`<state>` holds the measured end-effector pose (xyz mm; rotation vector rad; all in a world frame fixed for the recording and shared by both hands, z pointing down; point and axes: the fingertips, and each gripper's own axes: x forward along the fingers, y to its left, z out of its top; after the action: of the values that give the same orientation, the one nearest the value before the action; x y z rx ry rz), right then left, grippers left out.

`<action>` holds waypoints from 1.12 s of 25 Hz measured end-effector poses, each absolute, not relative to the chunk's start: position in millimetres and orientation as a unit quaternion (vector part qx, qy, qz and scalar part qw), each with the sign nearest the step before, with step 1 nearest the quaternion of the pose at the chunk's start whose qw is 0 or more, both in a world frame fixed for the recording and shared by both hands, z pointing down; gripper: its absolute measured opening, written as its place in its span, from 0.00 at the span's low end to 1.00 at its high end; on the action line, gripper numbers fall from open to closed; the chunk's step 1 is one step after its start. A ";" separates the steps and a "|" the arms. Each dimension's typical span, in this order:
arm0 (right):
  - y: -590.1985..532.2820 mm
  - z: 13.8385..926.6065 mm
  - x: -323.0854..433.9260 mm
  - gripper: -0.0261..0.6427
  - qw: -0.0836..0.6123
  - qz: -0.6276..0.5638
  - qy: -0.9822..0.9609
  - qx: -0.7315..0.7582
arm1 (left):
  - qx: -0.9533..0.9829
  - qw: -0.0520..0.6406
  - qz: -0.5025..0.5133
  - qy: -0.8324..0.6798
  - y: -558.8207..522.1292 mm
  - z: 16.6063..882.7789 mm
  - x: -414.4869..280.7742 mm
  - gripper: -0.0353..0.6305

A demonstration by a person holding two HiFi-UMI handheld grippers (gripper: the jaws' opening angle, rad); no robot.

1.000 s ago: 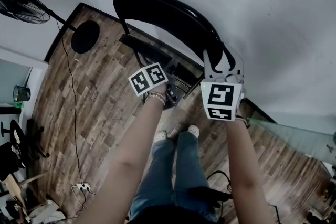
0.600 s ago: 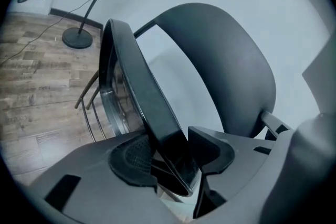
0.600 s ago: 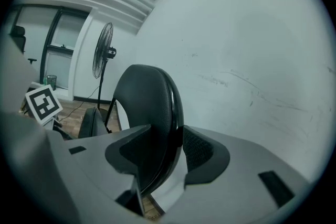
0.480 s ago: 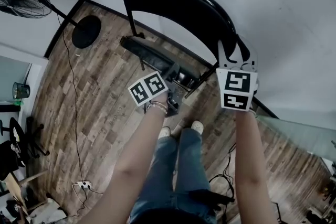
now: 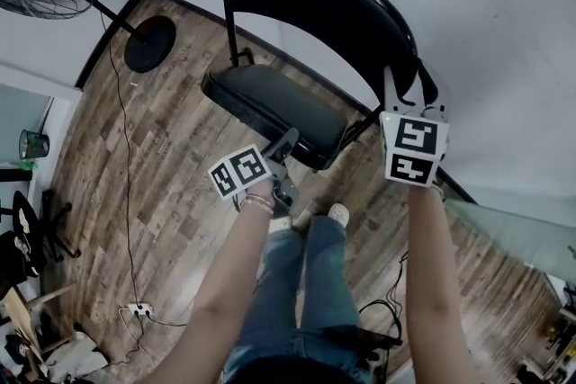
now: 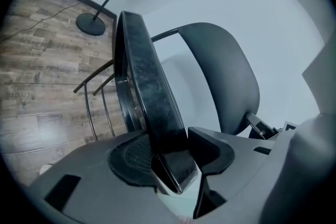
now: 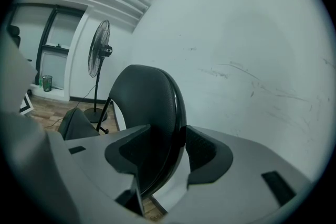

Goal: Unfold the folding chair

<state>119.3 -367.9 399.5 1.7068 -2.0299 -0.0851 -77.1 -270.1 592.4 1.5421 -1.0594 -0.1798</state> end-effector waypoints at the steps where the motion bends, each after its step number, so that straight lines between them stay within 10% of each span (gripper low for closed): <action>1: -366.9 401.0 118.6 0.33 0.243 -0.032 -0.742 0.624 | 0.661 0.593 -0.078 -0.452 -266.0 594.8 -79.7 0.34; 28: -359.9 463.2 110.7 0.36 0.277 0.020 -0.723 0.632 | 0.507 0.687 -0.059 -0.517 -161.7 719.7 -159.4 0.54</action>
<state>110.7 -359.9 463.2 1.6978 -1.9427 0.0527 -159.4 -161.7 719.7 1.1357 -1.1572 -0.1325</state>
